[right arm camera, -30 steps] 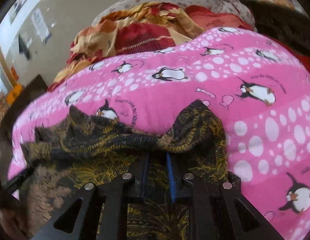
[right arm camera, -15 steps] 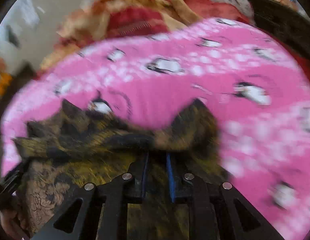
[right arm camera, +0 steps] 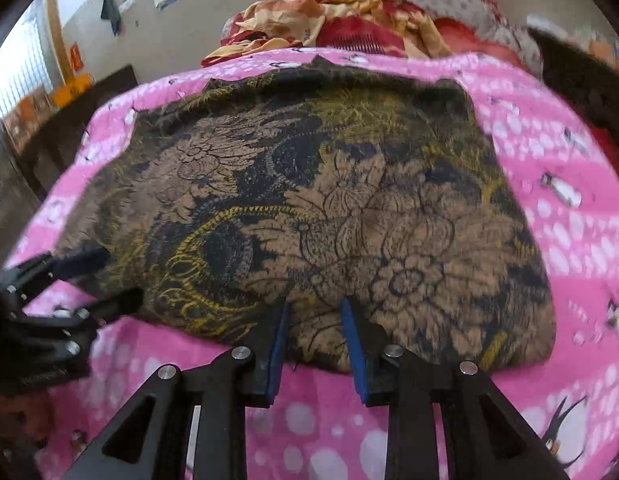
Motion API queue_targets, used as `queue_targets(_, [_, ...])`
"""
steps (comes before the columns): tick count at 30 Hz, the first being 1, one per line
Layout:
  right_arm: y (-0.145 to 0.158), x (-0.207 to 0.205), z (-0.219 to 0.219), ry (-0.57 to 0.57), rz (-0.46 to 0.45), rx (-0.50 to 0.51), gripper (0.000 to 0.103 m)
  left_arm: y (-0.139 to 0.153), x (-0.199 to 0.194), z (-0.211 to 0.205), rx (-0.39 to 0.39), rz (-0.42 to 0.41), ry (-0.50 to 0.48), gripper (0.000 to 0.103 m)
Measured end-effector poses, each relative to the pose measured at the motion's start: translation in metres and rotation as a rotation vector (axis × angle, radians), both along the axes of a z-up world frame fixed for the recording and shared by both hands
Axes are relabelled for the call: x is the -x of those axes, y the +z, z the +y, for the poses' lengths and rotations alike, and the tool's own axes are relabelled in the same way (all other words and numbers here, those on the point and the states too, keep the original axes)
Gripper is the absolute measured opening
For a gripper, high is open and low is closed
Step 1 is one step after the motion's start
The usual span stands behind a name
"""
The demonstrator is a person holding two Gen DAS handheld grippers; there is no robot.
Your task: Fold small clothes
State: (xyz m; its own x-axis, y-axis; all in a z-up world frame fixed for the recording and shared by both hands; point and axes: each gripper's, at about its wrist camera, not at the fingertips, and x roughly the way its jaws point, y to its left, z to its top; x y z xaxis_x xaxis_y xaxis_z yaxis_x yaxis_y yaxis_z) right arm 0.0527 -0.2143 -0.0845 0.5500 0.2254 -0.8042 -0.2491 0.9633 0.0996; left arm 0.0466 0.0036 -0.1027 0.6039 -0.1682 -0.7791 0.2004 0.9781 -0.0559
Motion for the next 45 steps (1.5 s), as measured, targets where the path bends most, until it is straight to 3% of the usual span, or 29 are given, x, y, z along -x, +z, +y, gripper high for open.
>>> queue_targets(3, [0.021, -0.011, -0.005, -0.042, 0.043, -0.039, 0.026, 0.027, -0.002, 0.026, 0.079, -0.066, 0.075, 0.069])
queue_targets(6, [0.045, -0.015, -0.002, -0.101, -0.048, -0.002, 0.028, 0.026, -0.022, 0.048, 0.075, -0.038, 0.171, 0.069])
queue_targets(8, [0.042, -0.024, -0.002, -0.166, -0.059, 0.06, 0.048, -0.006, -0.042, 0.061, 0.064, 0.115, 0.219, 0.069])
queue_targets(9, [0.029, -0.03, -0.004, -0.201, -0.017, 0.106, 0.075, -0.006, -0.04, 0.061, 0.071, 0.085, 0.209, 0.069])
queue_targets(10, [0.01, -0.036, -0.007, -0.217, 0.071, 0.143, 0.077, -0.002, -0.04, 0.058, 0.045, 0.071, 0.183, 0.069])
queue_targets(12, [0.013, -0.032, 0.005, -0.174, 0.023, 0.224, 0.077, 0.004, -0.047, 0.056, 0.033, 0.109, 0.162, 0.069])
queue_targets(13, [0.016, -0.033, 0.01, -0.161, 0.046, 0.248, 0.075, 0.013, -0.054, 0.062, 0.089, 0.103, 0.173, 0.069])
queue_targets(15, [0.034, -0.04, 0.012, -0.156, 0.032, 0.173, 0.07, 0.028, -0.073, 0.069, 0.139, 0.068, 0.199, 0.069])
queue_targets(18, [0.061, -0.062, 0.02, -0.155, -0.076, 0.141, 0.07, 0.042, -0.12, 0.067, 0.118, 0.034, 0.226, 0.069])
queue_targets(21, [0.064, -0.111, 0.041, -0.113, -0.106, 0.107, 0.07, 0.028, -0.17, 0.067, 0.066, 0.034, 0.258, 0.069])
queue_targets(24, [0.053, -0.149, 0.051, -0.087, -0.155, 0.05, 0.07, -0.013, -0.193, 0.075, 0.055, 0.092, 0.296, 0.072])
queue_targets(26, [0.027, -0.18, 0.046, -0.176, -0.081, 0.078, 0.07, -0.016, -0.178, 0.079, 0.083, -0.008, 0.28, 0.074])
queue_targets(27, [0.016, -0.189, 0.043, -0.206, -0.041, 0.082, 0.071, -0.016, -0.176, 0.081, 0.102, -0.011, 0.276, 0.074])
queue_targets(28, [0.01, -0.19, 0.043, -0.206, -0.058, 0.085, 0.076, -0.017, -0.177, 0.086, 0.13, -0.012, 0.279, 0.074])
queue_targets(30, [0.008, -0.186, 0.053, -0.195, -0.107, 0.147, 0.08, -0.018, -0.182, 0.089, 0.146, 0.001, 0.28, 0.078])
queue_targets(34, [0.02, -0.182, 0.054, -0.175, -0.077, 0.153, 0.078, -0.017, -0.181, 0.083, 0.106, 0.007, 0.258, 0.082])
queue_targets(36, [0.035, -0.168, 0.057, -0.177, -0.085, 0.216, 0.077, -0.013, -0.169, 0.079, 0.103, 0.016, 0.268, 0.082])
queue_targets(38, [0.055, -0.136, 0.05, -0.171, -0.154, 0.226, 0.077, -0.003, -0.13, 0.072, 0.114, 0.029, 0.231, 0.082])
queue_targets(41, [0.065, -0.083, 0.033, -0.097, -0.171, 0.164, 0.078, 0.016, -0.051, 0.075, 0.194, -0.005, 0.175, 0.082])
queue_targets(43, [0.055, -0.056, 0.025, -0.037, -0.145, 0.166, 0.078, 0.018, -0.005, 0.082, 0.254, 0.008, 0.156, 0.082])
queue_targets(45, [0.024, -0.044, 0.02, 0.002, -0.063, 0.255, 0.078, 0.013, 0.029, 0.092, 0.307, 0.042, 0.166, 0.082])
